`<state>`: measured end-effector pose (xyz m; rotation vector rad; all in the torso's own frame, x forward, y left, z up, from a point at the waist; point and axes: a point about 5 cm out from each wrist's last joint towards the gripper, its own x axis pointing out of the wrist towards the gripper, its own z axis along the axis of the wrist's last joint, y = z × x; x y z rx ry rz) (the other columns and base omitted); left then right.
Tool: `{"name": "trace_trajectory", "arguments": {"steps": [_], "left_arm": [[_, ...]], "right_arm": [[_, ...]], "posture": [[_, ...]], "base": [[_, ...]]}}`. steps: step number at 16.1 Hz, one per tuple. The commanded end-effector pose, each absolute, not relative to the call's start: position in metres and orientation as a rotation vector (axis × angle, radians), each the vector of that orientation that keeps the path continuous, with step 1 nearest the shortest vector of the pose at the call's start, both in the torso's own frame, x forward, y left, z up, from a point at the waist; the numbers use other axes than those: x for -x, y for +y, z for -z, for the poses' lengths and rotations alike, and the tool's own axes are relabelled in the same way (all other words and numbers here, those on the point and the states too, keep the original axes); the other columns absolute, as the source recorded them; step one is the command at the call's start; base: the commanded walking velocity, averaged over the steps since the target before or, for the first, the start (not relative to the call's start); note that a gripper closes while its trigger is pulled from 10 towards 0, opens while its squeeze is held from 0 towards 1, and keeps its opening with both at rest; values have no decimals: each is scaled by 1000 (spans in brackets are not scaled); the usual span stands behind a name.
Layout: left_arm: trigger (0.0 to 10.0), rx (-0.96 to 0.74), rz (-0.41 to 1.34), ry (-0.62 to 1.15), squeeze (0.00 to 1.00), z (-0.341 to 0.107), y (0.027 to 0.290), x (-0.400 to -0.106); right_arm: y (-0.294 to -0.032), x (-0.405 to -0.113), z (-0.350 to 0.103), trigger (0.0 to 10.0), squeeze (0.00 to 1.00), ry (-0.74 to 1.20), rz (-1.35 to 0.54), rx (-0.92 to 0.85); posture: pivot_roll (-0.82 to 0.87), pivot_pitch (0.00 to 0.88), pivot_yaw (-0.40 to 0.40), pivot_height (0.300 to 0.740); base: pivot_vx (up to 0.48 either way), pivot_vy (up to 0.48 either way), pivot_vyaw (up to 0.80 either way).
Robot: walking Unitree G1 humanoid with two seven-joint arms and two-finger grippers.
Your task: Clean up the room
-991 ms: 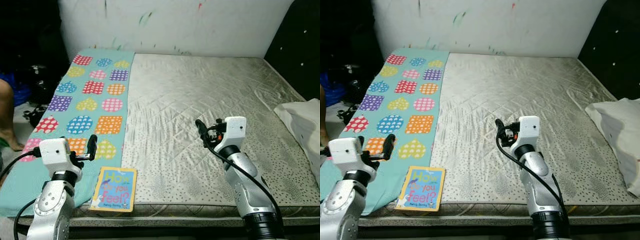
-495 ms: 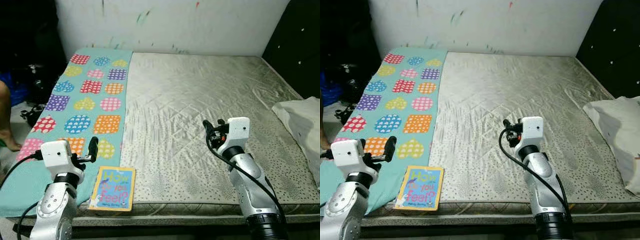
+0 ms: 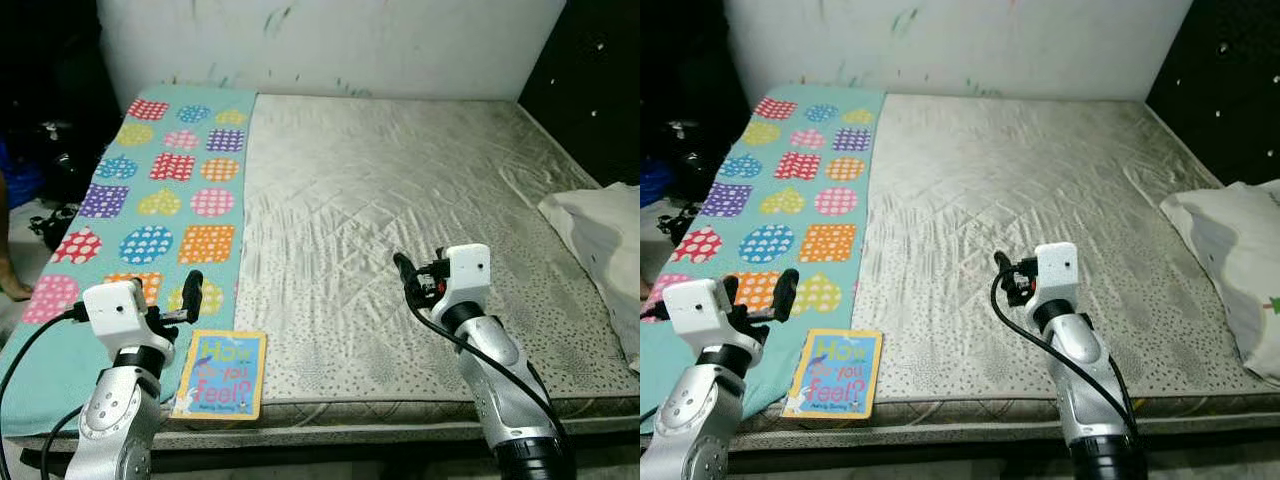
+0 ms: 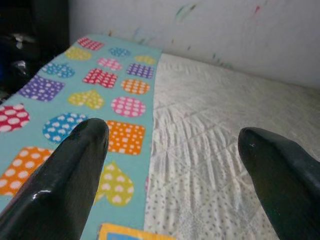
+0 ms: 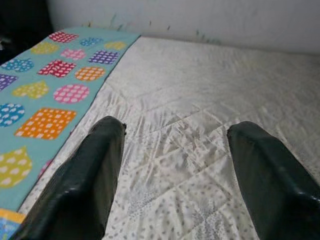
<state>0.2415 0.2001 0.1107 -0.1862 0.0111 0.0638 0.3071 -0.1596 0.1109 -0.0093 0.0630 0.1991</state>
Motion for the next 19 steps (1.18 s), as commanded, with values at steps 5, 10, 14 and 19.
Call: {"name": "trace_trajectory", "arguments": {"steps": [5, 10, 14, 19], "left_arm": [[10000, 229, -31, 25, 1000, -110, 193, -234], [10000, 247, 61, 5, 1000, -120, 185, -242], [10000, 251, 42, 31, 0, -114, 188, -238], [10000, 276, 85, 19, 0, -115, 181, -238]], "right_arm": [[-167, -303, -110, 10000, 0, 121, -158, -64], [-143, -306, -120, 10000, 0, 70, -254, 83], [-151, -302, -112, 10000, 0, 147, -230, -57], [-148, -302, -109, 10000, 0, 158, -229, -54]], "posture": [[17, 154, -49, 740], [22, 151, -43, 740], [25, 145, -42, 740], [28, 138, -41, 740]], "base": [[0, 0, 0], [0, 0, 0], [0, 0, 0], [0, 48, 0]]}}
